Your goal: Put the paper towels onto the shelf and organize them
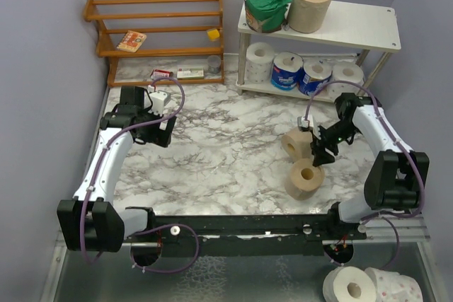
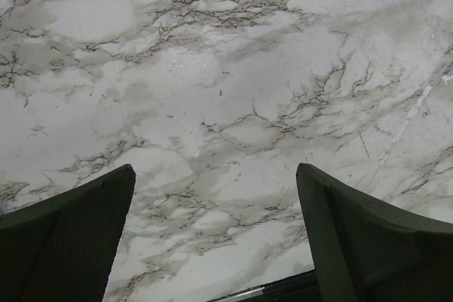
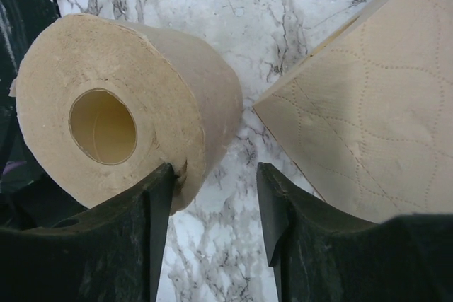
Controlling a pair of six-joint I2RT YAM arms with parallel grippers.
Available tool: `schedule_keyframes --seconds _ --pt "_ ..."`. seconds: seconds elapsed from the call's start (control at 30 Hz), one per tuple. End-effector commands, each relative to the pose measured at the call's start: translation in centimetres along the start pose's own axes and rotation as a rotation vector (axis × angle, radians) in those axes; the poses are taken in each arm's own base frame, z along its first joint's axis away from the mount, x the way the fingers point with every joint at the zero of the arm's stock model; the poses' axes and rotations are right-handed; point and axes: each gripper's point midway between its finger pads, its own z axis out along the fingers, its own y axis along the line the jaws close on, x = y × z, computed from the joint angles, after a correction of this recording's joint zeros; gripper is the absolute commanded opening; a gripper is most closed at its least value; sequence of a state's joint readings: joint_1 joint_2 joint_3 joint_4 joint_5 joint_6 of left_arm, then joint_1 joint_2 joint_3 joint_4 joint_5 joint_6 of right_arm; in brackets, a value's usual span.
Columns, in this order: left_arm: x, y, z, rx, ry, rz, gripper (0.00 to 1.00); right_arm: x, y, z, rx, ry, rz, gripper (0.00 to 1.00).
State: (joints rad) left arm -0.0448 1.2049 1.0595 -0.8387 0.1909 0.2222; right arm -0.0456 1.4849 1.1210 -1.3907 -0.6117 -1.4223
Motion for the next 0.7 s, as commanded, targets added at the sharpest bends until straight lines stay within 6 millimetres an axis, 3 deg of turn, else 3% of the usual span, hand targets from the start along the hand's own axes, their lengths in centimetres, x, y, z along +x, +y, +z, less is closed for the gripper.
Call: schedule_keyframes --seconds 0.0,0.17,0.23,0.37,0.47,0.57,0.67 --pt "0.0 -0.1 0.2 0.018 -0.006 -0.011 0.99 1.1 0.0 0.5 -0.052 0.049 0.005 0.47" --pt "0.2 -0.1 0.5 0.018 0.005 -0.010 0.99 1.1 -0.7 0.6 -0.061 0.049 0.018 0.11" --pt "0.3 -0.1 0.6 0.018 0.010 -0.012 0.99 0.9 -0.9 0.6 -0.059 0.044 0.015 0.02" --pt "0.4 0.0 0.8 0.019 0.016 -0.012 0.99 0.7 -1.6 0.1 -0.037 0.050 0.012 0.01" --pt "0.5 -0.1 0.9 0.021 0.023 -0.014 0.99 -0.4 -3.1 -1.5 0.029 0.036 0.025 0.01" --pt "0.7 0.0 1.2 0.023 0.032 -0.018 0.99 -3.3 -4.4 -4.6 0.148 -0.025 0.014 0.01" --pt "0.7 0.0 1.3 0.025 0.038 -0.019 0.99 -6.7 -3.6 -7.8 0.268 -0.106 -0.042 0.01"
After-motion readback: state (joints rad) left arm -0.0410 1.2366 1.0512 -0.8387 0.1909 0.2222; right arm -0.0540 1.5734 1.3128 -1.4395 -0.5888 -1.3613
